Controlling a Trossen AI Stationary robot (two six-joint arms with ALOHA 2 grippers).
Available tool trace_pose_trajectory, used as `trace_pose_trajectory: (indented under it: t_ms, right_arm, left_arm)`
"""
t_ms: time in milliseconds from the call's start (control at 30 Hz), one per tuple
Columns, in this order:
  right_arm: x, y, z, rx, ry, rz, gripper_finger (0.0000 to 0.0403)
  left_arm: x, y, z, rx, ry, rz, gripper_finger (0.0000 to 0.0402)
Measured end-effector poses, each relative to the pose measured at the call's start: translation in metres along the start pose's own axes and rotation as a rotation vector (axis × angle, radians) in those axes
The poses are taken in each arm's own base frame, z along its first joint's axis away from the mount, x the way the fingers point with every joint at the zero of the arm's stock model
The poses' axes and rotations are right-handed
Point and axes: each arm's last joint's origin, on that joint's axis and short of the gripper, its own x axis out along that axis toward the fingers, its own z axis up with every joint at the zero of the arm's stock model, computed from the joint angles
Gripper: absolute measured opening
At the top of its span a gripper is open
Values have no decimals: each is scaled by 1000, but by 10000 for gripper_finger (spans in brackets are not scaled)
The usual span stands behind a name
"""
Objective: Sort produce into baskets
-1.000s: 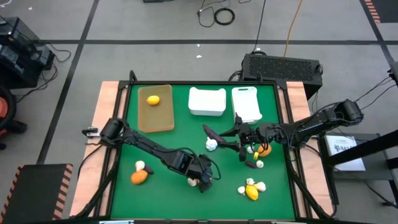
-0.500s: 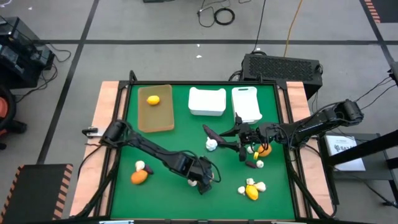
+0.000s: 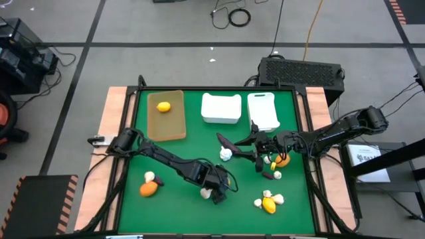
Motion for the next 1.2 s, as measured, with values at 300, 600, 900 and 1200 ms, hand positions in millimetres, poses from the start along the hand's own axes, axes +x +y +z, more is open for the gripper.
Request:
trace_pose_trajectory:
  t_ms: [300,600,900,1200]
  right_arm:
    - [0,0,0,-7,5,-2,187]
    - [0,0,-1,-12,14,-4,187]
    - [0,0,-1,-12,16,-5,187]
    - [0,-2,-4,-35,44,-20,187]
  left_arm:
    - [1,5,6,11,-6,6,286]
    - [1,11,11,7,-10,11,245]
    - [-29,19,20,63,14,58,242]
    - [-146,75,29,86,-73,489,242]
